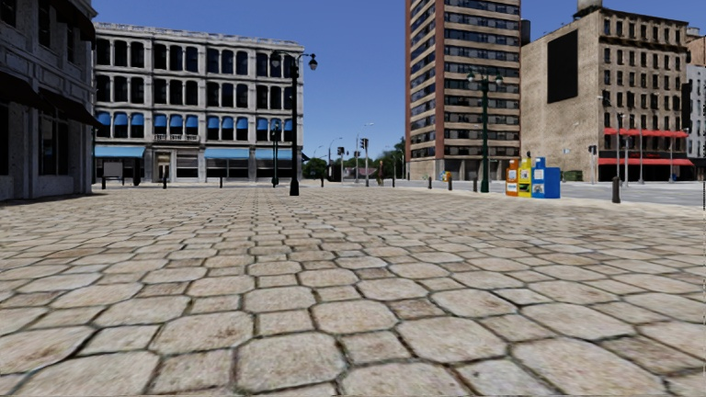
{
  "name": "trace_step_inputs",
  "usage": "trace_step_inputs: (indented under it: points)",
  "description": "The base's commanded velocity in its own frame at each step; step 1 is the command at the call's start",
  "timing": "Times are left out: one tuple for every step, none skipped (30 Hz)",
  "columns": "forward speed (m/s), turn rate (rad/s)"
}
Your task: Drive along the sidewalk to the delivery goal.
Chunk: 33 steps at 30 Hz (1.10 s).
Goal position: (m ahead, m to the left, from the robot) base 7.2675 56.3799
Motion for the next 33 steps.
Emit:
trace_step_inputs:
  points:
    - [1.16, 0.49]
    - [1.16, 0.49]
    - [1.16, 0.49]
    - [1.20, 0.49]
    - [1.26, 0.49]
    - [1.26, 0.49]
    - [1.28, 0.49]
    - [1.28, 0.49]
    - [1.29, 0.49]
    - [1.29, 0.49]
    - [1.29, 0.49]
    - [1.29, 0.49]
    - [1.29, 0.46]
    - [1.29, 0.41]
    - [1.29, 0.38]
    - [1.29, 0.38]
    - [1.29, 0.37]
    - [1.29, 0.36]
    - [1.29, 0.35]
    - [1.29, 0.34]
    - [1.29, 0.34]
    - [1.29, 0.33]
    - [1.29, 0.24]
    - [1.52, 0.00]
    - [1.84, 0.00]
    - [1.84, 0.00]
    - [1.94, 0.00]
    - [1.96, 0.00]
    - [1.93, 0.00]
    - [1.92, 0.00]
    - [1.92, 0.00]
    - [1.91, 0.00]
    - [1.91, 0.00]
